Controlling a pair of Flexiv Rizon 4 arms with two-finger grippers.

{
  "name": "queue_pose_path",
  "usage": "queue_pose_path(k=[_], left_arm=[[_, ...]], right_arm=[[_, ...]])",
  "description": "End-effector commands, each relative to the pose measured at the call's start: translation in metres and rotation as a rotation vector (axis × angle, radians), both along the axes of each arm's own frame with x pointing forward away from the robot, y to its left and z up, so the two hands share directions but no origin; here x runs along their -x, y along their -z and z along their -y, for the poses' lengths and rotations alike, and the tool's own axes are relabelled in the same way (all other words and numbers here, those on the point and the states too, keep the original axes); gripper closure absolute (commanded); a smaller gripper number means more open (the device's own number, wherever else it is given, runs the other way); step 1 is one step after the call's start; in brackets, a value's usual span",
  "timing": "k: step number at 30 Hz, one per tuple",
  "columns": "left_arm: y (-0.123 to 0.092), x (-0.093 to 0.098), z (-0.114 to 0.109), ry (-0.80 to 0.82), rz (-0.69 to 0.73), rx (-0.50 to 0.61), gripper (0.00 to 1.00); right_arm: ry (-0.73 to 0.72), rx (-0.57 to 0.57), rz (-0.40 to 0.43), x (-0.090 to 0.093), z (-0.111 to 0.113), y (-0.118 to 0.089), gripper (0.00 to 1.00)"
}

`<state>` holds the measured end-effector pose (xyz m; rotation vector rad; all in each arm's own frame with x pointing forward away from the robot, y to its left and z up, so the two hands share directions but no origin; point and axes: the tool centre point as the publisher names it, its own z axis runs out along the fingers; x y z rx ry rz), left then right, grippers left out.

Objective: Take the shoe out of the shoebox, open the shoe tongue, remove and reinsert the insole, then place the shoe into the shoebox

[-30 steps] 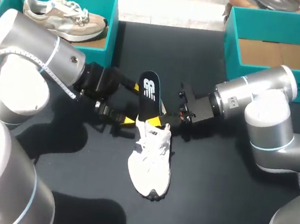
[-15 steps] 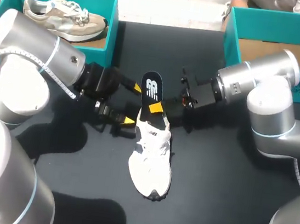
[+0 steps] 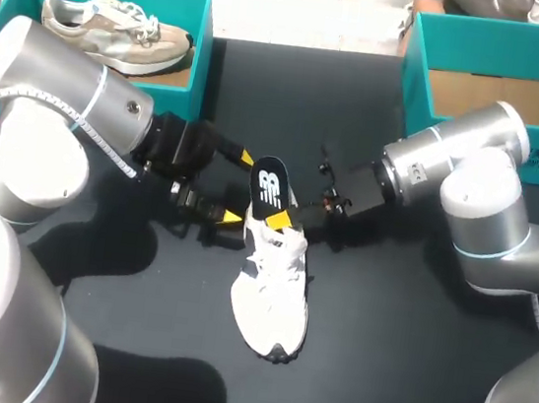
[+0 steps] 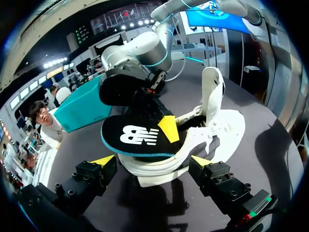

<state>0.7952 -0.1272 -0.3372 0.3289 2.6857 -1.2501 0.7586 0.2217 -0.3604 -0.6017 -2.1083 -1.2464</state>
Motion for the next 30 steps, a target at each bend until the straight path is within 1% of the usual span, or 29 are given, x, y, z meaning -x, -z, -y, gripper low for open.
queue_pose_path(k=[1,3,4,10,12,13,14,15,16,20,26,28,30], left_arm=[[0.000,0.000,0.001,0.000,0.000,-0.005,0.00],[0.000,0.000,0.001,0.000,0.000,-0.005,0.00],[0.000,0.000,0.001,0.000,0.000,-0.005,0.00],[0.000,0.000,0.001,0.000,0.000,-0.005,0.00],[0.000,0.000,0.001,0.000,0.000,-0.005,0.00],[0.000,0.000,0.001,0.000,0.000,-0.005,0.00],[0.000,0.000,0.001,0.000,0.000,-0.005,0.00],[0.000,0.000,0.001,0.000,0.000,-0.005,0.00],[0.000,0.000,0.001,0.000,0.000,-0.005,0.00],[0.000,0.000,0.001,0.000,0.000,-0.005,0.00],[0.000,0.000,0.001,0.000,0.000,-0.005,0.00],[0.000,0.000,0.001,0.000,0.000,-0.005,0.00],[0.000,0.000,0.001,0.000,0.000,-0.005,0.00]], right_arm=[[0.017,0.001,0.032,0.003,-0.002,-0.003,0.85],[0.019,0.000,0.059,-0.003,-0.001,-0.010,0.76],[0.015,-0.001,0.077,-0.007,-0.001,-0.015,0.74],[0.002,-0.008,0.142,-0.030,-0.003,-0.031,0.73],[-0.004,-0.007,0.147,-0.036,-0.005,-0.032,0.76],[-0.012,-0.005,0.147,-0.038,-0.005,-0.031,0.80],[-0.018,-0.001,0.144,-0.039,-0.006,-0.031,0.85],[-0.024,0.005,0.137,-0.039,-0.006,-0.029,0.96],[-0.036,0.013,0.124,-0.038,-0.005,-0.027,1.00],[-0.043,0.052,0.075,-0.027,-0.001,-0.017,1.00],[-0.032,0.082,-0.014,0.005,0.003,-0.002,1.00],[-0.031,0.094,-0.036,0.013,0.002,0.001,1.00],[-0.024,0.098,-0.040,0.016,0.003,0.002,1.00]])
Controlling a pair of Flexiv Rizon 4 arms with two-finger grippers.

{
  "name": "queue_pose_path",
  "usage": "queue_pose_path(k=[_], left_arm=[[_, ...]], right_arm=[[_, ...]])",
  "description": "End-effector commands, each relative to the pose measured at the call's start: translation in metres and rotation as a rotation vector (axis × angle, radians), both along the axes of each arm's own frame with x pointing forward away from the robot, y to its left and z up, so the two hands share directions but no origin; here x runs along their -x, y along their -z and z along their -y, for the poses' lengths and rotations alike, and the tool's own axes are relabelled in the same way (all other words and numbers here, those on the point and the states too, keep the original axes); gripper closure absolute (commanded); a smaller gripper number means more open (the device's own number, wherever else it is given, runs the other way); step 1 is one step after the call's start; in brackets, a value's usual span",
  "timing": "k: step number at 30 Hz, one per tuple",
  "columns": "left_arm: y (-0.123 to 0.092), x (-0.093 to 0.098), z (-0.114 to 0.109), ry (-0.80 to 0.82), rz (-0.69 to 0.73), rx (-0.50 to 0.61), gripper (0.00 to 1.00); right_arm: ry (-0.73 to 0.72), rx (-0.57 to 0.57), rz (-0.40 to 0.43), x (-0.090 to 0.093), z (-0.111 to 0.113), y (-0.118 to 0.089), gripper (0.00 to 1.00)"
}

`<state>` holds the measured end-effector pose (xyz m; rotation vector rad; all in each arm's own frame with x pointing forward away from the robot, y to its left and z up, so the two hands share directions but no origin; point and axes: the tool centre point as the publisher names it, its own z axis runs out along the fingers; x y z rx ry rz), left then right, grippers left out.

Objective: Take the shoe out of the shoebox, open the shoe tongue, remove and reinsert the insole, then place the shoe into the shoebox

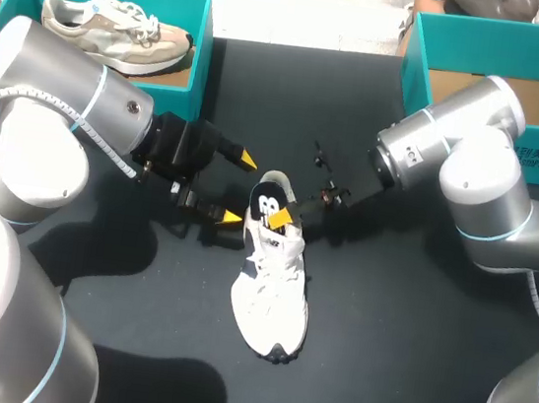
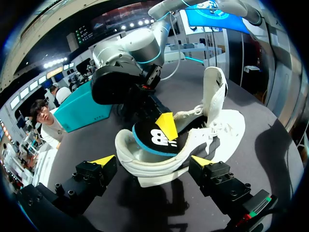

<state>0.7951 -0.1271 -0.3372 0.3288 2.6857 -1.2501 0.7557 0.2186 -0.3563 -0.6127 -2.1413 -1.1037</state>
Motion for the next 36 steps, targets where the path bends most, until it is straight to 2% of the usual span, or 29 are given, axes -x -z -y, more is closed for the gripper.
queue_pose_path(k=[1,3,5,6,8,12,20,22,24,26,28,34,36], left_arm=[[0.000,0.000,0.001,0.000,0.000,-0.005,0.00],[0.000,0.000,0.001,0.000,0.000,-0.005,0.00],[0.000,0.000,0.001,0.000,0.000,-0.005,0.00],[0.000,0.000,0.001,0.000,0.000,-0.005,0.00],[0.000,0.000,0.001,0.000,0.000,-0.005,0.00],[0.000,0.000,0.001,0.000,0.000,-0.005,0.00],[0.000,0.000,0.001,0.000,0.000,-0.005,0.00],[0.000,0.000,0.001,0.000,0.000,-0.005,0.00],[0.000,0.000,0.001,0.000,0.000,-0.005,0.00],[0.000,0.000,0.001,0.000,0.000,-0.005,0.00],[0.000,0.000,0.001,0.000,0.000,-0.005,0.00],[0.000,0.000,0.001,0.000,0.000,-0.005,0.00],[0.000,0.000,0.001,0.000,0.000,-0.005,0.00]], right_arm=[[0.031,-0.001,0.012,0.013,0.001,0.005,1.00],[0.042,-0.003,0.036,0.009,0.000,-0.001,1.00],[0.041,-0.001,0.056,0.004,0.000,-0.006,0.93],[0.037,-0.002,0.066,0.002,0.001,-0.008,0.86],[0.029,0.003,0.086,-0.003,0.001,-0.014,0.64],[0.023,-0.002,0.126,-0.012,0.000,-0.026,0.60],[0.014,-0.009,0.166,-0.026,0.000,-0.035,0.63],[0.006,-0.011,0.161,-0.027,0.000,-0.032,0.69],[0.006,-0.012,0.146,-0.027,0.000,-0.028,0.70],[0.010,-0.016,0.132,-0.027,0.000,-0.024,0.83],[0.021,-0.009,0.102,-0.028,-0.001,-0.024,1.00],[0.091,-0.003,0.003,-0.034,0.002,-0.038,1.00],[0.112,-0.009,-0.056,-0.037,0.001,-0.044,1.00]])
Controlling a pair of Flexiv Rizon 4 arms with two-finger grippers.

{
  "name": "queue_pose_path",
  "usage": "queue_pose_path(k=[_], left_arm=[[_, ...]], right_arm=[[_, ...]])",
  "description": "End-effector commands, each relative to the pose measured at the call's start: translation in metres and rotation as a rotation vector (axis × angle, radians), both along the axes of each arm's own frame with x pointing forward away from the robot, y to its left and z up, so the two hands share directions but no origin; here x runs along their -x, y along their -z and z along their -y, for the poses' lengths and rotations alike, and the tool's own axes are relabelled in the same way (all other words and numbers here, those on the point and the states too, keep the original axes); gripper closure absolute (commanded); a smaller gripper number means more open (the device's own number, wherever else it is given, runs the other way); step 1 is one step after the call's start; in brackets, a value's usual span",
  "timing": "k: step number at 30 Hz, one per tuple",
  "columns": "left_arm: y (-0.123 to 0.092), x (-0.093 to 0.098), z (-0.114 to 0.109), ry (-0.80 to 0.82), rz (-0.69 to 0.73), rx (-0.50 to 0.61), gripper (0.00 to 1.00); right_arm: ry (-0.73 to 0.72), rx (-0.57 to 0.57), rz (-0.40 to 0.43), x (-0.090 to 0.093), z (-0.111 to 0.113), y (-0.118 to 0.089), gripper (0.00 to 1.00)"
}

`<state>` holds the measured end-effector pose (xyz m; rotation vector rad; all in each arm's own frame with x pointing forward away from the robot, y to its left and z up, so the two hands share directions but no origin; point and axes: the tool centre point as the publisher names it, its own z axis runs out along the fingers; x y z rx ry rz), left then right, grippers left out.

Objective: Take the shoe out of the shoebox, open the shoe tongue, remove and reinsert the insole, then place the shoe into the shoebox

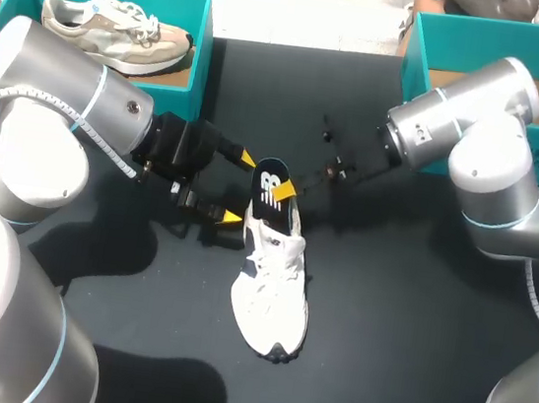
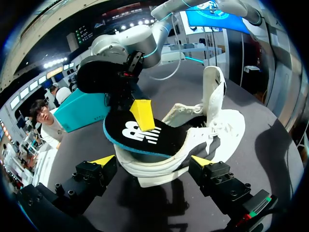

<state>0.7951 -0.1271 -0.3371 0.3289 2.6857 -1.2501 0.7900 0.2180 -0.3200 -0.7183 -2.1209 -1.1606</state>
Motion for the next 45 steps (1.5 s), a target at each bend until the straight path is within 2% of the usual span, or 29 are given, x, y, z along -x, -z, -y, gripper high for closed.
queue_pose_path(k=[1,6,9,10,12,14,18,25,32,36,37,39,42,45], left_arm=[[0.000,0.000,0.001,0.000,0.000,-0.005,0.00],[0.000,0.000,0.001,0.000,0.000,-0.005,0.00],[0.000,0.000,0.001,0.000,0.000,-0.005,0.00],[0.000,0.000,0.001,0.000,0.000,-0.005,0.00],[0.000,0.000,0.001,0.000,0.000,-0.005,0.00],[0.000,0.000,0.001,0.000,0.000,-0.005,0.00],[0.000,0.000,0.001,0.000,0.000,-0.005,0.00],[0.000,0.000,0.001,0.000,0.000,-0.005,0.00],[0.000,0.000,0.001,0.000,0.000,-0.005,0.00],[0.000,0.000,0.001,0.000,0.000,-0.005,0.00],[0.000,0.000,0.001,0.000,0.000,-0.005,0.00],[0.000,0.000,0.001,0.000,0.000,-0.005,0.00],[0.000,0.000,0.001,0.000,0.000,-0.005,0.00],[0.000,0.000,0.001,0.000,0.000,-0.005,0.00]], right_arm=[[0.018,-0.007,-0.050,-0.004,0.000,-0.011,1.00],[0.010,-0.003,-0.144,-0.009,-0.003,-0.019,1.00],[0.001,-0.006,-0.152,-0.007,-0.004,-0.016,1.00],[0.002,-0.005,-0.151,-0.005,-0.004,-0.015,0.96],[-0.003,0.019,-0.134,-0.001,-0.002,-0.011,0.75],[0.001,0.042,-0.112,0.003,0.001,-0.009,0.69],[-0.001,0.073,-0.070,0.011,0.004,-0.002,0.65],[0.001,0.146,-0.001,0.020,0.004,0.011,0.70],[-0.025,0.173,-0.051,0.028,0.001,0.028,0.72],[-0.026,0.176,-0.069,0.027,0.001,0.031,0.74],[-0.027,0.178,-0.073,0.027,0.001,0.031,0.76],[-0.028,0.187,-0.079,0.026,0.001,0.032,0.98],[-0.032,0.194,-0.091,0.026,0.002,0.031,1.00],[-0.051,0.215,-0.142,0.025,0.003,0.029,1.00]])
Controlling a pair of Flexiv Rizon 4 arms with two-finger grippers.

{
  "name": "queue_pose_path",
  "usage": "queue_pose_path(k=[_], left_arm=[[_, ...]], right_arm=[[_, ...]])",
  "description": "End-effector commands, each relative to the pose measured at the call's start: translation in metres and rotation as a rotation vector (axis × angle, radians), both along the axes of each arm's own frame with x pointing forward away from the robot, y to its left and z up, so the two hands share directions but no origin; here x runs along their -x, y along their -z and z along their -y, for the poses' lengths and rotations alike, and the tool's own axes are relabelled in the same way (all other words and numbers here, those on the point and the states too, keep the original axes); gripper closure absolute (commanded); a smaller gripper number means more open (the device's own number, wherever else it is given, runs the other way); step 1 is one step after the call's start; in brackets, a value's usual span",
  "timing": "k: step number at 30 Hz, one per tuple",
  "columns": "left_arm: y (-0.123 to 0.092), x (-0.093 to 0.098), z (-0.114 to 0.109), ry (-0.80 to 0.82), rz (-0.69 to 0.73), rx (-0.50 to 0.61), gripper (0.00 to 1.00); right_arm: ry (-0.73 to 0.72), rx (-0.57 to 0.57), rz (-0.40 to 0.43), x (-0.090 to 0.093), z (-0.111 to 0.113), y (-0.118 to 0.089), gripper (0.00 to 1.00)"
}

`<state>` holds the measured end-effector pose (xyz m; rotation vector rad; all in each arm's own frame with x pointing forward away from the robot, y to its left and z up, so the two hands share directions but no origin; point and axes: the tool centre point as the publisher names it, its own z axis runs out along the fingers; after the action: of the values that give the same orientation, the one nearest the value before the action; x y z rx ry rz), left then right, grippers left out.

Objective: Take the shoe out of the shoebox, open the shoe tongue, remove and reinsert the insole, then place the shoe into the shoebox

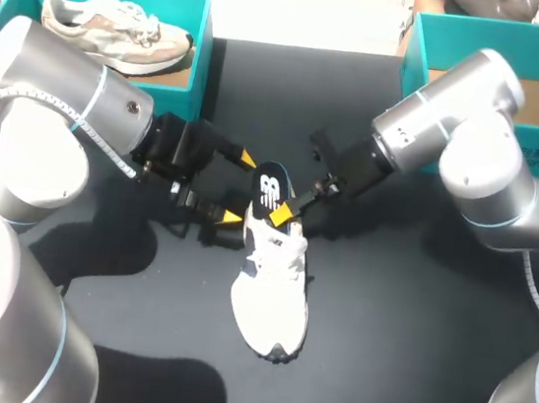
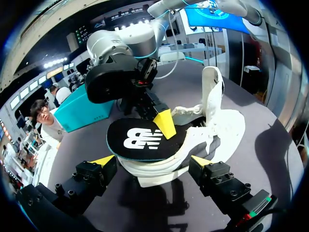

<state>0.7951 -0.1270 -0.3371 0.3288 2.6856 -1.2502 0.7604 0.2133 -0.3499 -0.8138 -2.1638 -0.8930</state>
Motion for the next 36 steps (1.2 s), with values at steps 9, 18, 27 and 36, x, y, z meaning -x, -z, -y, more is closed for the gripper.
queue_pose_path(k=[9,18,27,36], left_arm=[[0.000,0.000,0.001,0.000,0.000,-0.005,0.00],[0.000,0.000,0.001,0.000,0.000,-0.005,0.00],[0.000,0.000,0.001,0.000,0.000,-0.005,0.00],[0.000,0.000,0.001,0.000,0.000,-0.005,0.00]], right_arm=[[-0.047,0.087,-0.122,0.014,0.002,0.005,1.00],[-0.025,0.098,-0.126,0.028,0.003,0.014,0.97],[-0.025,0.090,-0.031,0.011,0.000,-0.003,0.67],[-0.043,0.093,0.006,-0.015,-0.004,-0.012,0.69]])
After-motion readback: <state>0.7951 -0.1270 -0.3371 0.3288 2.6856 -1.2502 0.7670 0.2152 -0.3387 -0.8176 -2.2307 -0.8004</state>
